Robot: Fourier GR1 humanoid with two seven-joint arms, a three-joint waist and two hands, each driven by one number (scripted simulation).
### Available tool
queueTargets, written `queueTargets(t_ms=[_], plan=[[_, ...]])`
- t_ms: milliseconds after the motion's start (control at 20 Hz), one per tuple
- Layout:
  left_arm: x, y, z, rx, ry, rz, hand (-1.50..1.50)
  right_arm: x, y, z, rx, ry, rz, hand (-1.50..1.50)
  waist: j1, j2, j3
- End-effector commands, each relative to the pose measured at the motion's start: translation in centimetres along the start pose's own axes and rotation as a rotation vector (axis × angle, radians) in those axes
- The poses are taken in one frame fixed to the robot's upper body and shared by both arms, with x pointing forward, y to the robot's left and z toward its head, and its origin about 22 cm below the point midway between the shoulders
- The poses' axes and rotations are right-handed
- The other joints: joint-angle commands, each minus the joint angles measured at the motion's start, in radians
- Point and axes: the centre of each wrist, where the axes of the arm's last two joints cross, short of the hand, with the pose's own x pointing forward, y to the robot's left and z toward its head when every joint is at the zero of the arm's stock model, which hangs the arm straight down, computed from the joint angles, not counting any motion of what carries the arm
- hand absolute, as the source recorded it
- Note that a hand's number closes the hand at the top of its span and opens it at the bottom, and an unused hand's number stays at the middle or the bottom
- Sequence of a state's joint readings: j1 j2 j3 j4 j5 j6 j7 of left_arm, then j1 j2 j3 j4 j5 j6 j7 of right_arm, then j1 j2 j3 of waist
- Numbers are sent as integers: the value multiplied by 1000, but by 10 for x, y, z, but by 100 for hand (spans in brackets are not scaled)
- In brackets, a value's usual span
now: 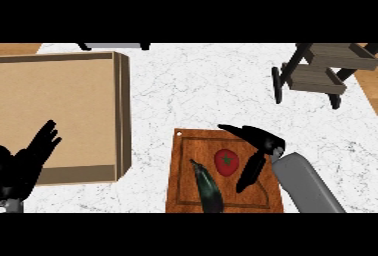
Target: Pick the tomato from the cutting board and place it in the tiered basket
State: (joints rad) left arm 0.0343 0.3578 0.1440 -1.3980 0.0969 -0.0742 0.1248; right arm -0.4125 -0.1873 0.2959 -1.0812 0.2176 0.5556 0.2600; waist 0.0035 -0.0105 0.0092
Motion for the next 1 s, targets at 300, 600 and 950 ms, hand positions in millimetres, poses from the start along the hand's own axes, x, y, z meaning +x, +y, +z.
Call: queueTargets(t_ms=[300,600,950], plan=[[-22,-7,4,9,57,-1,0,-15,31,-18,58,7,2,-150,2,12,-9],[7,0,-1,21,59,-1,0,7,40,-24,-7,-169,26,150,1,11,-9],[-9,3,5,7,57,-11,0,20,17,-17,-128,-178,-51,150,1,11,-9]])
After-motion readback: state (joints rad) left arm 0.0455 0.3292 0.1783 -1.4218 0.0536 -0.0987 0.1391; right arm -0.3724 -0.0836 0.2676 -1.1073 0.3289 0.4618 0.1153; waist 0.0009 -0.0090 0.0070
